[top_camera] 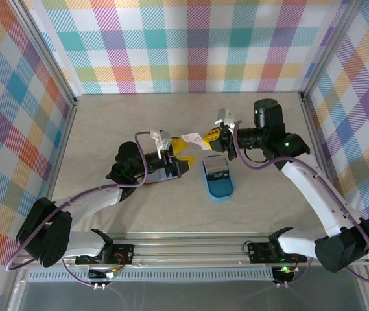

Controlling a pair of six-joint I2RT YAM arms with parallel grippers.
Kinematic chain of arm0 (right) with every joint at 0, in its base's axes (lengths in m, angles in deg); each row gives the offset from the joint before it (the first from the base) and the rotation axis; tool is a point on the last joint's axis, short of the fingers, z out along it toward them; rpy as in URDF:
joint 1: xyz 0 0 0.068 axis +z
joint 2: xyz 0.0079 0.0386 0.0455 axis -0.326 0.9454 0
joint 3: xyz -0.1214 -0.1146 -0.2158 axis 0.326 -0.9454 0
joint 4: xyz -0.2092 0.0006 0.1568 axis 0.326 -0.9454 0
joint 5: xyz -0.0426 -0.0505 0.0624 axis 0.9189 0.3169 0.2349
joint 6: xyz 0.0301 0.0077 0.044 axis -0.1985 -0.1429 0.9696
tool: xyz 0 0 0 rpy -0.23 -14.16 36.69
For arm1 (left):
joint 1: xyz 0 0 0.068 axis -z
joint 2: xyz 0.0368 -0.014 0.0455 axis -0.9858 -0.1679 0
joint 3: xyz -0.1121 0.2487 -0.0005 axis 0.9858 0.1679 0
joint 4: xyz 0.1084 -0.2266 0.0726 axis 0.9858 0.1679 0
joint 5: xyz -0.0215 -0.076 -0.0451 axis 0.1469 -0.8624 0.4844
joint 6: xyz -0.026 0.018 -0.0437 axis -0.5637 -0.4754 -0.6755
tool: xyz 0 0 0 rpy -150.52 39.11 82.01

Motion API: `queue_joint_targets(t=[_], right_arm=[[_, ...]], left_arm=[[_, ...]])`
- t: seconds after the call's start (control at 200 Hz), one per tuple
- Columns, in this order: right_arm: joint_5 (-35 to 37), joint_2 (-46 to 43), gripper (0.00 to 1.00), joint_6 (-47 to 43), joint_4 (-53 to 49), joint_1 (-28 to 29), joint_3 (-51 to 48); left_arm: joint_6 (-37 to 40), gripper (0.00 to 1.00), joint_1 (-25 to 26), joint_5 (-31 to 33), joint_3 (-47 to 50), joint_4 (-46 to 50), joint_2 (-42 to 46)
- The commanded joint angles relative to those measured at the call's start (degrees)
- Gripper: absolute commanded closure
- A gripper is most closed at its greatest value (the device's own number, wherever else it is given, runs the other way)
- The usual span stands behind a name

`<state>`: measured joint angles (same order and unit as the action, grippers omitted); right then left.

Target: Put the credit cards into the card holder

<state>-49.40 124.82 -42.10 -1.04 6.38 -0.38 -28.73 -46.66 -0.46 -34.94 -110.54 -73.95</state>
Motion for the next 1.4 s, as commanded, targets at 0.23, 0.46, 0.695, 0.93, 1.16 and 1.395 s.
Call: queue_joint_targets(t=[0.23, 0.46, 0.695, 0.93, 1.16, 1.395], right_arm=[[-7.3, -0.4, 1.00, 5.6, 4.7, -0.4, -2.3], [-2.4, 0.0, 0.54, 24.0, 17.6, -4.3, -6.0], [5.4, -0.8, 0.32, 39.3, 17.8, -7.3, -8.5], [-7.2, 2.0, 0.37, 58.3, 26.7, -10.9, -13.0], [-11.2, 5.0, 0.43, 63.3, 27.1, -10.9, -15.6], [-10.4, 5.4, 0.41, 65.1, 28.8, -10.9, -19.4]], left_arm=[[-5.6, 0.71, 0.9, -4.1, -4.4, -8.4, -2.1], [-12.8, 1.00, 0.9, -4.0, -4.5, -10.2, -2.5], [-16.9, 1.00, 0.9, -1.8, -12.2, 20.1, 1.1], [-13.7, 1.00, 0.8, 3.7, -18.6, 47.9, 4.8], [-16.3, 1.00, -0.3, 2.8, -16.4, 50.1, 6.8], [-19.4, 1.00, -3.8, 2.0, -15.2, 48.8, 5.6]])
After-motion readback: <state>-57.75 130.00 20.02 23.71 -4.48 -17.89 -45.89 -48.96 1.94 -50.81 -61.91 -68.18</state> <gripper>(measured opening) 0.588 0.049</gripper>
